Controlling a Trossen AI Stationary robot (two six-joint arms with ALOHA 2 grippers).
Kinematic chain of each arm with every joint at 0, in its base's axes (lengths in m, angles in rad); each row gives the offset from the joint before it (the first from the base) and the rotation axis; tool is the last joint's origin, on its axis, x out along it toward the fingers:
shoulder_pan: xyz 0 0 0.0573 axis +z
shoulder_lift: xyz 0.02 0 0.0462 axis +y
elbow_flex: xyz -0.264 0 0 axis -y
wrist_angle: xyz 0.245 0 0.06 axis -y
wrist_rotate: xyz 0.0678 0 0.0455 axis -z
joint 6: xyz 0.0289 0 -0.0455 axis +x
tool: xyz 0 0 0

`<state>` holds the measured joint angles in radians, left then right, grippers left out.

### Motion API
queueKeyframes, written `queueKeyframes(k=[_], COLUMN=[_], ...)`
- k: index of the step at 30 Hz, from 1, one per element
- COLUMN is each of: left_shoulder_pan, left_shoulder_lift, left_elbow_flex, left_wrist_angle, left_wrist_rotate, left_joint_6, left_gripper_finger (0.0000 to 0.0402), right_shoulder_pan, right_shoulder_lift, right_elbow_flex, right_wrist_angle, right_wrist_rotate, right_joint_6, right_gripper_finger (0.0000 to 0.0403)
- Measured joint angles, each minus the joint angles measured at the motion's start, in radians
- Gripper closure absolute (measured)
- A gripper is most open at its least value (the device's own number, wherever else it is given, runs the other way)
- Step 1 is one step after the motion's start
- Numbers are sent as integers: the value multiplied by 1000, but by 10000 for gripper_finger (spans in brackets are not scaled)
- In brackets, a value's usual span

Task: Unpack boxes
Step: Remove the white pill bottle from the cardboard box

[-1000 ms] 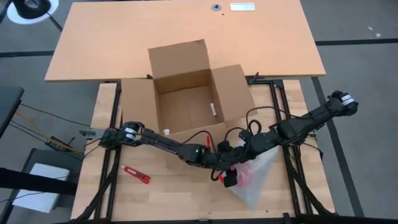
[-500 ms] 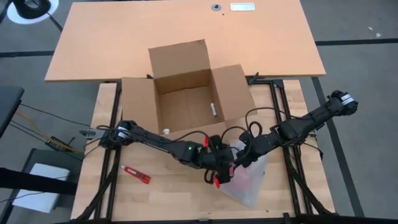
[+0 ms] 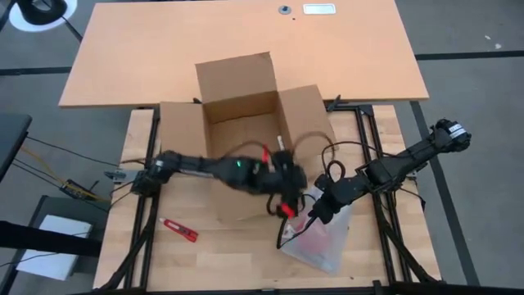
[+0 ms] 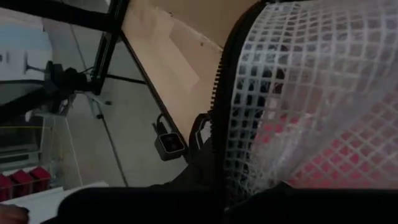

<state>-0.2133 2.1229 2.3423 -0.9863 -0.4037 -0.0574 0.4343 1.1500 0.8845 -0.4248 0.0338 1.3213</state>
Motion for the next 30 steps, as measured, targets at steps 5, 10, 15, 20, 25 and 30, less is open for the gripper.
queueKeyframes(k=[5, 10, 15, 20, 25, 30], left_shoulder_pan=[135, 285, 443, 601, 713, 703], left_shoulder_lift=[-92, -111, -110, -133, -140, -135], left_elbow_flex=[-52, -58, -58, -190, -378, -574], left_wrist_angle=[-62, -150, -210, -149, 70, 355], left_wrist_rotate=[69, 167, 364, 484, 582, 580], left_joint_6=[-24, 1, 83, 135, 169, 253], left_gripper_finger=[120, 120, 120, 120, 120, 120], right_shoulder_pan=[-34, -81, -132, -183, -195, -195], right_shoulder_lift=[0, 0, 0, -17, -17, -17], right_elbow_flex=[0, 0, 0, 0, 0, 0], right_wrist_angle=[-27, -82, -194, -307, -325, -325], right_wrist_rotate=[5, 4, -2, -2, 0, 15], right_joint_6=[-22, -24, 14, 88, 145, 151], right_gripper_finger=[401, 401, 401, 401, 401, 401])
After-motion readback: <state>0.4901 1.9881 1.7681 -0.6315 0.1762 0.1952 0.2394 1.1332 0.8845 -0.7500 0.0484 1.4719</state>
